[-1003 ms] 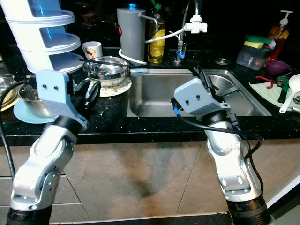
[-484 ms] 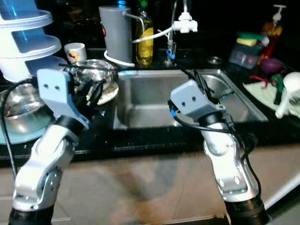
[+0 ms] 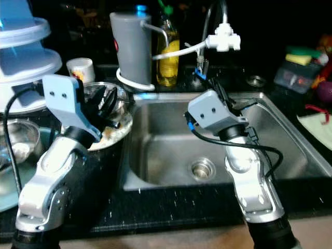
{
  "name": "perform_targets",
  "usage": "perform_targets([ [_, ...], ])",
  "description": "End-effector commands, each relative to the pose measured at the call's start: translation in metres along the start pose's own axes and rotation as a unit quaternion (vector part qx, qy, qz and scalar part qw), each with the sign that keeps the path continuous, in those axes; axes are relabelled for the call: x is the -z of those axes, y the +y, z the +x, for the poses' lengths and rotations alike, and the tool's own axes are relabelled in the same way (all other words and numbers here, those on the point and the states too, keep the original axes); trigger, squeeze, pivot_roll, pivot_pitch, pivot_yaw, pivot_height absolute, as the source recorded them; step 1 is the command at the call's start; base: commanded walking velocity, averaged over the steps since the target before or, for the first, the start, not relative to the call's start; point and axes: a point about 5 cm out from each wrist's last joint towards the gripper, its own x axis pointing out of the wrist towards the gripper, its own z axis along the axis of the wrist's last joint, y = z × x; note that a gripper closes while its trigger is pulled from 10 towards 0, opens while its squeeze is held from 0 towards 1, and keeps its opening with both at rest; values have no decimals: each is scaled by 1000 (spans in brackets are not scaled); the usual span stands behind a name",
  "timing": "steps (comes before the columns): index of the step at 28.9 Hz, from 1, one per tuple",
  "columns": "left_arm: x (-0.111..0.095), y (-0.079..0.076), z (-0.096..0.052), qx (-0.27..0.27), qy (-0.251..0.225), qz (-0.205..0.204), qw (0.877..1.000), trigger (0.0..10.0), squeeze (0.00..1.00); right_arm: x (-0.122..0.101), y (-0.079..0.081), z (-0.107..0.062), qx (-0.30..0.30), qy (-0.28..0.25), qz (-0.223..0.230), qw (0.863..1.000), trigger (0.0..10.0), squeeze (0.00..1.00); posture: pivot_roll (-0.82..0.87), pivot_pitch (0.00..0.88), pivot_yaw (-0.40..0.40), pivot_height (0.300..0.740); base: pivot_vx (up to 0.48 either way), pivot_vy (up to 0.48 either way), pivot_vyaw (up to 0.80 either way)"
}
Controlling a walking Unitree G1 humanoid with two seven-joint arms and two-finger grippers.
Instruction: Kitchen organization
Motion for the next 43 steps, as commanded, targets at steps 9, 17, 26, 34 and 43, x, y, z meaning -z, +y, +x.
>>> perform_targets([
  [9,0,-4,-1,13,2,5,1000,10000,0,3,-5,-1,2,1,-11,1000,10000,0,-57,82,-53,740,0,0,0],
  [17,0,-4,-1,12,2,4,1000,10000,0,5,-5,0,2,4,-14,1000,10000,0,-56,81,-54,740,0,0,0],
  [26,2,-4,-1,10,12,6,1000,10000,0,9,-3,1,-10,5,-16,1000,10000,0,-57,75,-56,740,0,0,0],
  [34,1,-3,-2,5,11,20,1000,10000,0,10,-2,2,-18,5,-15,1000,10000,0,-54,69,-59,740,0,-342,0],
  [43,6,-3,-3,4,23,2,1000,10000,0,10,-1,1,-21,4,-14,1000,10000,0,-58,67,-58,740,0,0,0],
])
